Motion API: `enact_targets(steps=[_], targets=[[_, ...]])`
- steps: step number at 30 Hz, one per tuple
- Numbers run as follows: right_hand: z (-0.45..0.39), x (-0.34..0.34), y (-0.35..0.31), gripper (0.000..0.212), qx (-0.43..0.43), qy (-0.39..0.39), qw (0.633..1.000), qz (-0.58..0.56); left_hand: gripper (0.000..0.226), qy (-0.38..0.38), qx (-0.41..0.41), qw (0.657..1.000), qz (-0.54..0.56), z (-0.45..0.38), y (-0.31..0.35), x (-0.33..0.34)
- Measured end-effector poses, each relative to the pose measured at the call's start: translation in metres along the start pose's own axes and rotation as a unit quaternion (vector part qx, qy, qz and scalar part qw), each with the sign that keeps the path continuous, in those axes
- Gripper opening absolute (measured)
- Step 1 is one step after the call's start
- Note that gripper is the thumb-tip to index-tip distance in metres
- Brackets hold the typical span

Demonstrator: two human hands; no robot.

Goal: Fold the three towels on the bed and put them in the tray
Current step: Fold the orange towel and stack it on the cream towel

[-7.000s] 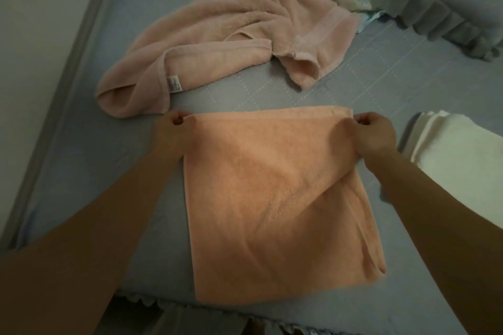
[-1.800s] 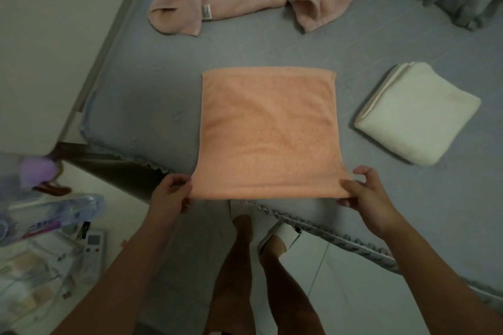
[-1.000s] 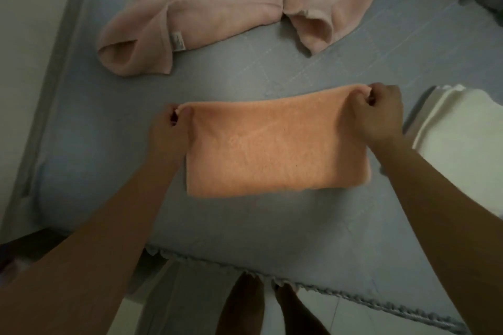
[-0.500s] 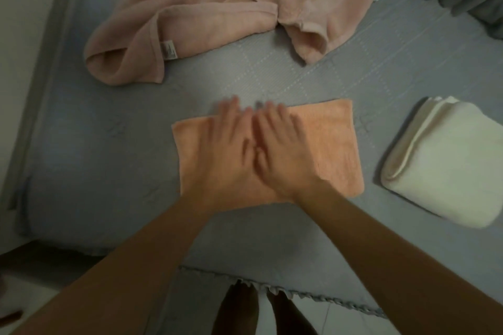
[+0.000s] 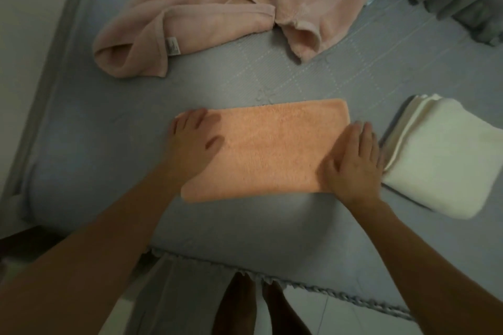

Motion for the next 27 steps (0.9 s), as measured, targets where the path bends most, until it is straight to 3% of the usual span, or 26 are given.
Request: enact_targets(steps=[2,3,5,7,9,10,11,14,16,20,22,25,27], targets=[[0.026,-0.005,0.006,0.082,0.098,0.023,0.987,-0.126,0.03,-0.015,-0.026,0.998,0.061,-0.02,-0.006,-0.017],[0.041,0.0,0.012,0.077,0.17,0.03,0.962,-0.213,0.026,-0.034,-0.034,0.995,0.087,-0.03,-0.008,-0.02],[0.072,0.025,0.017,0.069,0.335,0.007,0.862,-0.379,0.039,-0.1,-0.06,0.986,0.123,-0.043,-0.016,-0.017],[0.091,0.05,0.011,0.085,0.466,-0.044,0.754,-0.461,0.048,-0.155,-0.097,0.977,0.11,-0.039,-0.028,-0.01],[0.09,0.064,0.004,0.097,0.518,-0.081,0.665,-0.532,0.044,-0.198,-0.111,0.972,0.066,-0.021,-0.038,-0.001],[0.08,0.067,0.0,0.09,0.508,-0.096,0.646,-0.562,0.043,-0.21,-0.116,0.968,0.071,-0.006,-0.042,0.003],[0.067,0.064,-0.001,0.078,0.481,-0.102,0.657,-0.571,0.044,-0.224,-0.127,0.962,0.093,0.012,-0.048,0.008],[0.007,0.024,-0.009,0.046,0.325,-0.079,0.823,-0.459,0.044,-0.268,-0.183,0.922,0.213,0.084,-0.059,0.027],[-0.034,-0.007,-0.026,0.034,0.214,-0.057,0.885,-0.41,0.036,-0.285,-0.219,0.876,0.32,0.134,-0.051,0.046],[-0.047,-0.012,-0.036,0.036,0.136,-0.076,0.908,-0.39,0.035,-0.22,-0.304,0.759,0.533,0.192,-0.006,0.087],[0.0,0.014,-0.031,0.033,0.123,-0.146,0.92,-0.342,0.034,-0.149,-0.349,0.706,0.599,0.211,0.019,0.098],[0.118,0.071,-0.022,0.048,0.138,-0.347,0.866,-0.334,0.03,-0.113,-0.392,0.614,0.676,0.244,0.054,0.111],[0.183,0.092,-0.01,0.059,0.185,-0.426,0.811,-0.357,0.031,-0.144,-0.382,0.616,0.674,0.261,0.07,0.115]])
Point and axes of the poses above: each hand's wrist, its own z-axis away from the middle knuckle, its own x-axis out of the palm, y = z × x, the point moved 8 cm from there along -z, towards the middle knuckle, and after that the axes turned 2 degrees about -y, right-handed, at the moved point
